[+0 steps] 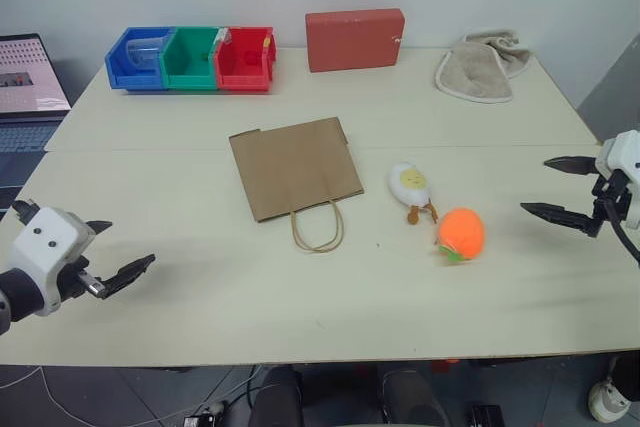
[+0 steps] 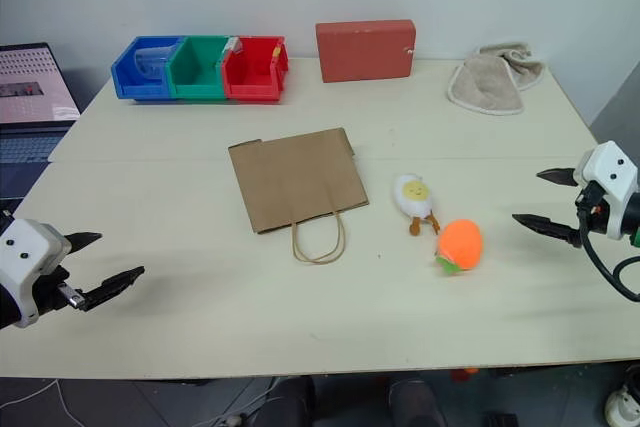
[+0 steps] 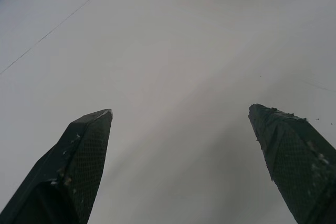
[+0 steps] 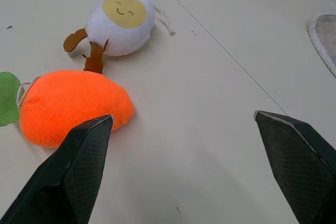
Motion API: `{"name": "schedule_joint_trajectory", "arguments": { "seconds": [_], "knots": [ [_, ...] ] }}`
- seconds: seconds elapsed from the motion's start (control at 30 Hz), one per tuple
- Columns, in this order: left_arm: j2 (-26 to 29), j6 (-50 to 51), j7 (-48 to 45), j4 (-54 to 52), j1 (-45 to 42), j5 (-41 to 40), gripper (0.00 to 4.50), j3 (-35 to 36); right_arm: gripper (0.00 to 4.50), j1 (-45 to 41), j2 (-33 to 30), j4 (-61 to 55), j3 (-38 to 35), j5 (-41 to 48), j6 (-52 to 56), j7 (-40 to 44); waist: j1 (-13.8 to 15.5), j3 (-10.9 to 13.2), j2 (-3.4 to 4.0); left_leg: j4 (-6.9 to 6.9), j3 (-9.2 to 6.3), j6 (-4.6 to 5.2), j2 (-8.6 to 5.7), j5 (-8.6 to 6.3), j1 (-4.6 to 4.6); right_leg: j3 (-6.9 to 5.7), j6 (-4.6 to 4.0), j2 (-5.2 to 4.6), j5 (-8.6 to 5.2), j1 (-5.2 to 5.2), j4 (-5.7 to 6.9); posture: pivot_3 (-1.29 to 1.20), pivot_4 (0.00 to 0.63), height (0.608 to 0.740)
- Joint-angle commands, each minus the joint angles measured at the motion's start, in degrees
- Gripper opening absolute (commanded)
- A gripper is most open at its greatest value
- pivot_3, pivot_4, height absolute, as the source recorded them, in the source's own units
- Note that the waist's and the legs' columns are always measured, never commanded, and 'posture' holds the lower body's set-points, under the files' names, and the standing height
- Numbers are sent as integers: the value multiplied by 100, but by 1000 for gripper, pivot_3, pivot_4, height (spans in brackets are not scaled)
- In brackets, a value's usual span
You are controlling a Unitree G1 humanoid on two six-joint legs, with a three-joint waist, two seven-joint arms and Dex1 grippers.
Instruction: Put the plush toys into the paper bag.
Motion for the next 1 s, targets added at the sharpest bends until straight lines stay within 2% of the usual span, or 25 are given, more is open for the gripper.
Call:
{"name": "schedule_joint_trajectory", "arguments": {
  "seconds": [0.03, 0.17, 0.33, 0.63, 1.0],
  "knots": [
    [-1, 40, 8, -41, -229, -182, 4440, 330, 4500, -79, -6, -76, -53, 19, -124, 39, 0, 0, 0, 0, 0, 0, 0, 0, 0, 0, 0, 0, 0, 0, 0, 0, 150, 740],
    [65, -58, 183, 49, -337, 131, 4440, 305, 4500, -75, 1, -105, -65, 37, -94, 37, 0, 0, 0, 0, 1, 0, 0, 0, 0, 1, 0, 0, 0, 0, -1, 0, 150, 740],
    [34, 51, 28, 5, -425, -79, 4440, 316, 4500, -47, 35, -132, -73, 38, -108, 1, 0, 0, 0, -1, 1, 0, 0, 0, 0, 1, 0, 0, 0, 0, -2, 0, 150, 740],
    [-30, -4, 11, -70, -442, 32, 4440, 198, 4500, -69, 35, -149, -72, 36, -120, -9, 0, 0, 0, -1, 1, 0, 0, 0, 0, 1, 0, 0, 0, 0, -2, 0, 150, 740],
    [-170, -397, -271, -102, -419, -111, 4440, 233, 4500, -36, 22, -189, -89, 41, -127, -10, 1, 0, 0, 0, 2, 0, 0, 0, 0, 1, 0, 0, 1, 0, -2, 0, 150, 740]
  ]
}}
